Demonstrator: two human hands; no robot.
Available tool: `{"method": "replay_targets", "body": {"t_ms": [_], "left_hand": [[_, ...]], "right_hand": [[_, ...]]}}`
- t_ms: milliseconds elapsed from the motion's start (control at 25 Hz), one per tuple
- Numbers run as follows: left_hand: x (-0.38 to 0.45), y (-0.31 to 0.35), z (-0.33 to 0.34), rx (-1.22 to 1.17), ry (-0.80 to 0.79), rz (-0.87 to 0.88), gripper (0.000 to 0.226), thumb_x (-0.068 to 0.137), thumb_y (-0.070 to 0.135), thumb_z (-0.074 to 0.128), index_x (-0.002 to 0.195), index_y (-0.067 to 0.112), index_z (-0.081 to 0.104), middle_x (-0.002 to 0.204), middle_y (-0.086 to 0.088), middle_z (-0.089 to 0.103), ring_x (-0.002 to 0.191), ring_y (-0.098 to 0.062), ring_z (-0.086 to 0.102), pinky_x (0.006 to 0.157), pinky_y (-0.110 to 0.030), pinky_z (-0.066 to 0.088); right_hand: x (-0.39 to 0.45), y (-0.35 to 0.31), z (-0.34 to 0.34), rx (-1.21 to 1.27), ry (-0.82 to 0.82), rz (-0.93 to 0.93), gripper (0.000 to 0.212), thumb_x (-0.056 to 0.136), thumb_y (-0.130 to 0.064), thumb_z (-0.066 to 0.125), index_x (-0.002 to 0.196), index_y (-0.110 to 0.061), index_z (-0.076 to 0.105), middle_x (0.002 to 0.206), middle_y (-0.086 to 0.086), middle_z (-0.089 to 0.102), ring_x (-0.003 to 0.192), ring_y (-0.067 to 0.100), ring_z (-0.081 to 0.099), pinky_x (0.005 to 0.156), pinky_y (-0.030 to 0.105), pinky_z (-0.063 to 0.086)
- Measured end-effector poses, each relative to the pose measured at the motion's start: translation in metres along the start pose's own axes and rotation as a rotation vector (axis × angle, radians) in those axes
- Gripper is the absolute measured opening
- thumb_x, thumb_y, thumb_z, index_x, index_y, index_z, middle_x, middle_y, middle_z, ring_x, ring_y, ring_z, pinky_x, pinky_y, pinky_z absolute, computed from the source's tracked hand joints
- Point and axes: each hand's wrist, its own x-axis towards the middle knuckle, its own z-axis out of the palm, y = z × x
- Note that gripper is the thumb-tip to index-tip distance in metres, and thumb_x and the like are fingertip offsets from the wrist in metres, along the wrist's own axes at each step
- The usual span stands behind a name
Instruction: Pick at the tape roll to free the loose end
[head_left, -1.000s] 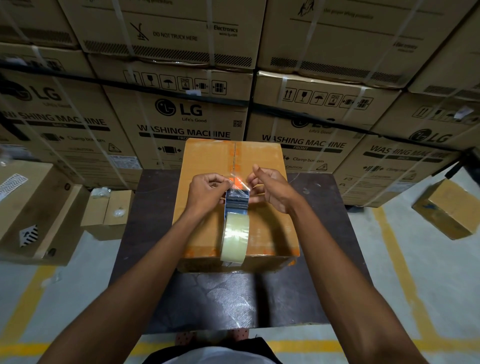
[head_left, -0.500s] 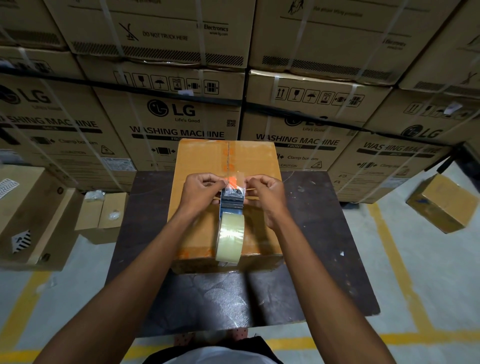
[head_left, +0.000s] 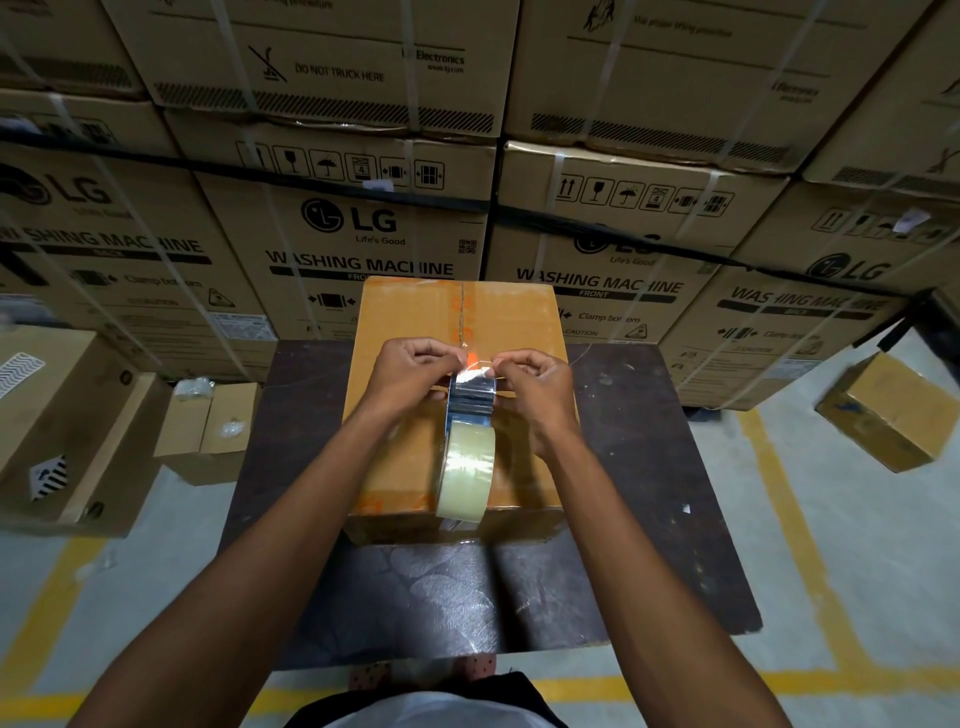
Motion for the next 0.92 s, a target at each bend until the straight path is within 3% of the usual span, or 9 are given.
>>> {"method": "replay_targets", "body": {"t_ms": [200,520,720,920], "left_hand": [[-0.0015,-0.0009,0.0073,-0.01,0.059,0.021,0.011,0.096,0.019,0.08,0.103,0.012,0.084,0.098,-0.005,0.086,0.1,-0.029,0.081,0.07,-0.033,0.065],[-0.0012,0.0024,0.0042,-0.014,-0.019,0.044,0.013,0.097,0.009,0.075,0.099,0.018,0.085,0.098,-0.005,0.086,0.105,-0.028,0.081,0.077,-0.042,0.066],[-0.0018,0.0061,0.002,0.001,-0.06,0.039,0.012,0.098,0.011,0.075,0.103,0.018,0.084,0.1,-0.002,0.087,0.103,-0.023,0.082,0.071,-0.032,0.065],[-0.0001,0.0075,0.0006,0.001,-0.035,0.021,0.013,0.098,0.018,0.075,0.104,0.023,0.085,0.096,0.0,0.087,0.097,-0.019,0.082,0.083,-0.047,0.065]], "right_hand": [[0.0006,0.0019,-0.0004,0.007,-0.015,-0.016,0.007,0.096,-0.008,0.073,0.094,-0.011,0.078,0.094,0.012,0.083,0.086,0.02,0.078,0.064,0.03,0.062],[-0.0002,0.0051,0.0001,0.005,-0.049,-0.085,0.011,0.097,-0.002,0.07,0.101,-0.006,0.079,0.106,0.022,0.078,0.09,0.025,0.076,0.066,0.034,0.064],[-0.0012,0.0062,0.0007,0.006,-0.044,-0.084,0.011,0.096,-0.002,0.07,0.1,-0.007,0.08,0.106,0.023,0.079,0.091,0.027,0.077,0.068,0.037,0.066],[-0.0034,0.0021,0.001,0.018,-0.056,-0.061,0.02,0.097,-0.002,0.069,0.115,-0.008,0.077,0.1,0.017,0.082,0.09,0.021,0.08,0.073,0.037,0.067]]}}
